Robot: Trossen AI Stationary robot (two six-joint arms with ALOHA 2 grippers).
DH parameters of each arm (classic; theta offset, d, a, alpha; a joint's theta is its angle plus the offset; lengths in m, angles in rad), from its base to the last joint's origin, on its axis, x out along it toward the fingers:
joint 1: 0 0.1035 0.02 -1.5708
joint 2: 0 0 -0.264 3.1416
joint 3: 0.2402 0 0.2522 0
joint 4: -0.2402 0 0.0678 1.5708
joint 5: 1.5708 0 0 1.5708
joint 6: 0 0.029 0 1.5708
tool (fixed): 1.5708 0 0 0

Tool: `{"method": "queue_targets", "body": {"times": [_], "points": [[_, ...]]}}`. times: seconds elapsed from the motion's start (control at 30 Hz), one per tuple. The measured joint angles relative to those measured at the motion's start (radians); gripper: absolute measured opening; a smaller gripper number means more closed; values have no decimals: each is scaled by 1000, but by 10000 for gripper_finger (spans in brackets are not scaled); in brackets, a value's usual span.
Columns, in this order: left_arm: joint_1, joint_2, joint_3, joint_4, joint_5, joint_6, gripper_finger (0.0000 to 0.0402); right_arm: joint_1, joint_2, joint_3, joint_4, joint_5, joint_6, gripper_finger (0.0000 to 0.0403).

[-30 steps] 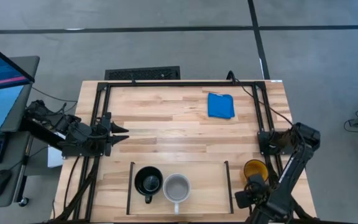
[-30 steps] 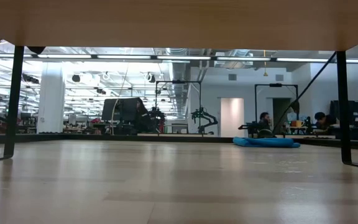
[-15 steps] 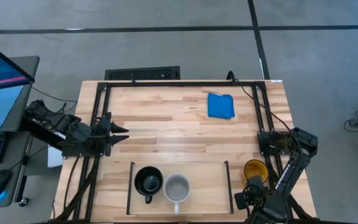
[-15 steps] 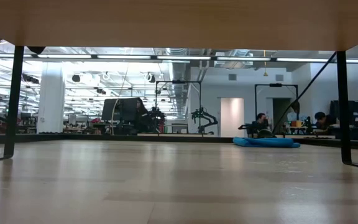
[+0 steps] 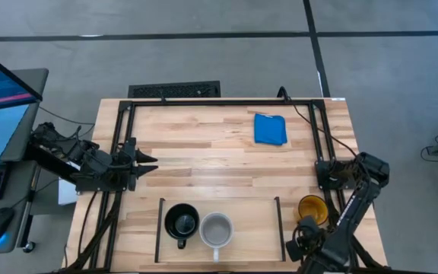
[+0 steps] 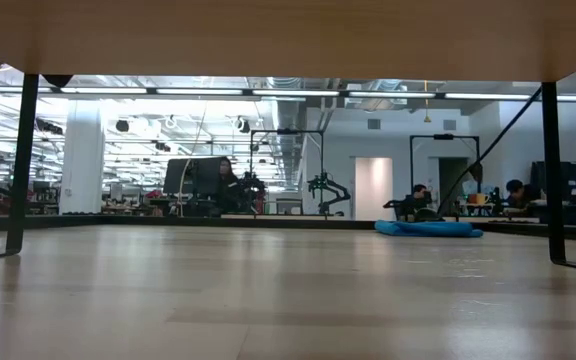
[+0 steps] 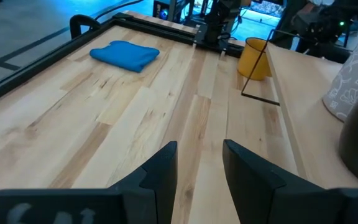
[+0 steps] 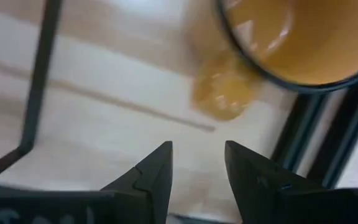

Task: Stack small to large cups/mugs on shelf
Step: Put the orange mug beside the white mug on the shelf

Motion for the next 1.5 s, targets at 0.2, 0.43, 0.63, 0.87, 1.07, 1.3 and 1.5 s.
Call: {"method": "queue_targets", "body": {"times": [0.2,0.43,0.63,0.87,1.07,1.3,1.5], "points": [[0,0,0,0,0,0,119,-30,0,1,-49,-15,28,183],[0,0,0,0,0,-1,119,-28,-3,9,-226,-28,-5,192],[0,0,0,1,-1,-24,119,46,-171,-43,-200,163,86,188],[0,0,0,16,-5,-28,119,80,-362,-186,-158,245,88,190],[0,0,0,16,-5,-76,119,104,-491,-378,66,326,67,187],[0,0,0,16,-5,-89,119,129,-551,-399,172,404,33,188],[0,0,0,16,-5,-84,119,127,-582,-395,340,394,-101,188]]}}
